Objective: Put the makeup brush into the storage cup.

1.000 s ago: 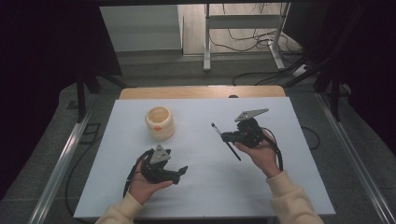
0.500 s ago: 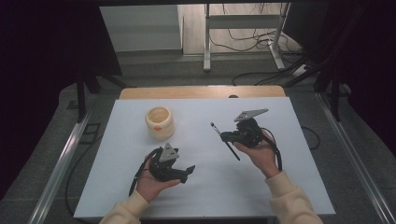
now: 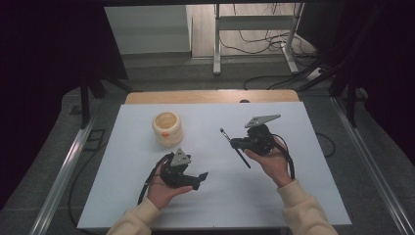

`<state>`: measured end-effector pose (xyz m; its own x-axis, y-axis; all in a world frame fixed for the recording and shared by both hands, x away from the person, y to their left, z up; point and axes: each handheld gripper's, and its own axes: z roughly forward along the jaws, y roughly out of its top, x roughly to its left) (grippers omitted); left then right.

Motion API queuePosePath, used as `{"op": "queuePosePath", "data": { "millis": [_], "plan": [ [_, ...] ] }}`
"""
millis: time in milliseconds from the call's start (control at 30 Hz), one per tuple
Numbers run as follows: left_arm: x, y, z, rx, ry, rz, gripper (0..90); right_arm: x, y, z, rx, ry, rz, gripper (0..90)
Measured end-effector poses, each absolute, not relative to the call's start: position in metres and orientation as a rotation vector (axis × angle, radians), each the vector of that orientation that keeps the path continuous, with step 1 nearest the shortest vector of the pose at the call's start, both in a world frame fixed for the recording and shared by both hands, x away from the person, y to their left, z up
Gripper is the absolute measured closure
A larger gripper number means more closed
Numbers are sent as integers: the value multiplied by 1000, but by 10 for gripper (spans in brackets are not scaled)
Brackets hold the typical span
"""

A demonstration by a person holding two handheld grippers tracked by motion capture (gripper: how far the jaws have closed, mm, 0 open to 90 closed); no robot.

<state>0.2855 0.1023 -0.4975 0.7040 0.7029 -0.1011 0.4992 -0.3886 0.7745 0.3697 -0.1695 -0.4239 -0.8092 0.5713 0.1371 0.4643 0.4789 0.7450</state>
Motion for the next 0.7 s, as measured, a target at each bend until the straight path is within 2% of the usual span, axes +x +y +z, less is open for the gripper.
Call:
{"op": "queuePosePath", "data": {
  "millis": [700],
  "plan": [
    [293, 84, -496, 2061, 895, 277, 129, 368, -166, -425, 914, 2567, 1256, 841]
  ]
}}
